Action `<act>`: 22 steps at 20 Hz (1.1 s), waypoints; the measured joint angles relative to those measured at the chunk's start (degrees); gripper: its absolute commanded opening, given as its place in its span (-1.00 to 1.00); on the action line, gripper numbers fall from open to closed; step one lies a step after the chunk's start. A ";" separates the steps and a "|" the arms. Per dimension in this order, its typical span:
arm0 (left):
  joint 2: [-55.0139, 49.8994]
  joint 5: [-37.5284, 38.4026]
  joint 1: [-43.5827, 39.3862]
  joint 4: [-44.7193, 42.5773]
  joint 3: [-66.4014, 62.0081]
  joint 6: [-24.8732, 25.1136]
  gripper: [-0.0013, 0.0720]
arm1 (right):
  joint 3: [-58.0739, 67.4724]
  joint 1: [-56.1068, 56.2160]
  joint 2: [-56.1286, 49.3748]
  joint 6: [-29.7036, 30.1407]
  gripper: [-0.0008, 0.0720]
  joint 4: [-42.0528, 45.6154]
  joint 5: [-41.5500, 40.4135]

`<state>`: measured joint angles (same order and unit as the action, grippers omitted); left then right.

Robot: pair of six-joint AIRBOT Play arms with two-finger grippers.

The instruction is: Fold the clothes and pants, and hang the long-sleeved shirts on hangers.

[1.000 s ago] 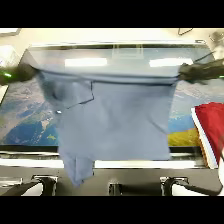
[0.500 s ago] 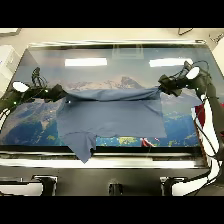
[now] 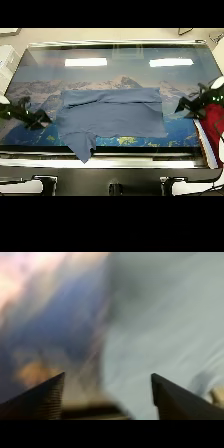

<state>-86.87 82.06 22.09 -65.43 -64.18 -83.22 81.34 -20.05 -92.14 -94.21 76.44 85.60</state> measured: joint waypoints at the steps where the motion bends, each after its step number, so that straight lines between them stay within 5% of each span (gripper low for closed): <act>1: 0.83 -0.42 0.42 0.11 3.37 0.98 0.19 | -2.43 -0.37 0.90 0.87 0.59 0.02 0.57; 12: 1.44 -7.50 -1.38 12.20 16.50 8.92 0.24 | -9.86 -1.46 3.76 3.63 0.56 -3.78 2.86; 13: 1.33 -7.89 -2.01 12.50 16.63 9.18 0.16 | -9.94 -1.44 3.82 3.63 0.56 -3.93 2.91; 14: 1.22 -8.41 -2.69 12.96 16.72 9.35 -0.29 | -9.97 -1.46 3.89 3.63 0.56 -4.04 2.95; 17: 1.03 -10.14 -4.44 12.81 16.96 9.68 -0.85 | -10.03 -1.46 3.98 3.63 0.56 -4.17 2.91; 22: 1.25 -9.90 -5.44 13.73 16.92 9.81 -0.89 | -12.94 -1.46 3.98 3.72 0.56 -3.30 0.26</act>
<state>-85.62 72.16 16.64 -51.70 -47.27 -73.41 68.40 -21.52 -88.16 -90.50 73.14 85.86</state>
